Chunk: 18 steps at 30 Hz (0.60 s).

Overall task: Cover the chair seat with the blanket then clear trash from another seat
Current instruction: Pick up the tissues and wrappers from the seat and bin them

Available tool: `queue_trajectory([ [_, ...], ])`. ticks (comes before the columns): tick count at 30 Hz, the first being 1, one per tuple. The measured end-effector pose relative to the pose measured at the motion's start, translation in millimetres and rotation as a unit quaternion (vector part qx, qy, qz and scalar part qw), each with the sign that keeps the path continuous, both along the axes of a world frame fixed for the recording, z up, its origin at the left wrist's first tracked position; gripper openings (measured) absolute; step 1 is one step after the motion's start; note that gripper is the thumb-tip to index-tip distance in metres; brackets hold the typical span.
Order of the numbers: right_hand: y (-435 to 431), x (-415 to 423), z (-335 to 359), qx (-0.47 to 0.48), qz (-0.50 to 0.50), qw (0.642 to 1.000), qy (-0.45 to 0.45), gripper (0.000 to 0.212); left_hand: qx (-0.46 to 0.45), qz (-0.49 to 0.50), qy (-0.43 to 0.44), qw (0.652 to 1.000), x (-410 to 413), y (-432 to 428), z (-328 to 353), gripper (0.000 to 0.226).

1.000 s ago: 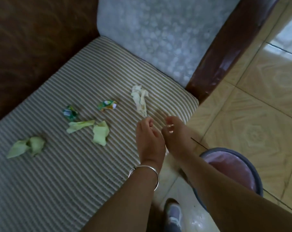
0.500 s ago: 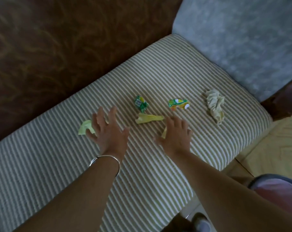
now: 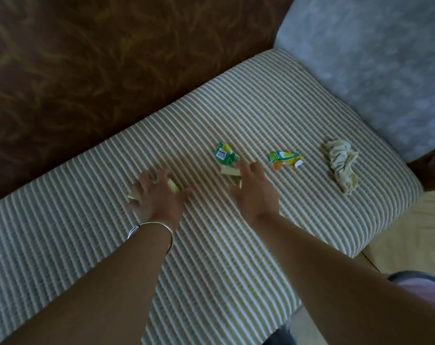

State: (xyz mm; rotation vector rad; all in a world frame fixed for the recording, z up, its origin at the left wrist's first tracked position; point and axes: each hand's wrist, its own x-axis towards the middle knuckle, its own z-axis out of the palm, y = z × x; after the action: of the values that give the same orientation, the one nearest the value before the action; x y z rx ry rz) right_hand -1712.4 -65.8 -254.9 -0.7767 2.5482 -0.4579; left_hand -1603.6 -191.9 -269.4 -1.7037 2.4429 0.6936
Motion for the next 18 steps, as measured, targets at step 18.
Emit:
queue_trajectory([
  [18,37,-83,17,0.068,0.050,0.991,0.100,0.032,0.147,-0.047,0.168,0.974,-113,46,17,0.069],
])
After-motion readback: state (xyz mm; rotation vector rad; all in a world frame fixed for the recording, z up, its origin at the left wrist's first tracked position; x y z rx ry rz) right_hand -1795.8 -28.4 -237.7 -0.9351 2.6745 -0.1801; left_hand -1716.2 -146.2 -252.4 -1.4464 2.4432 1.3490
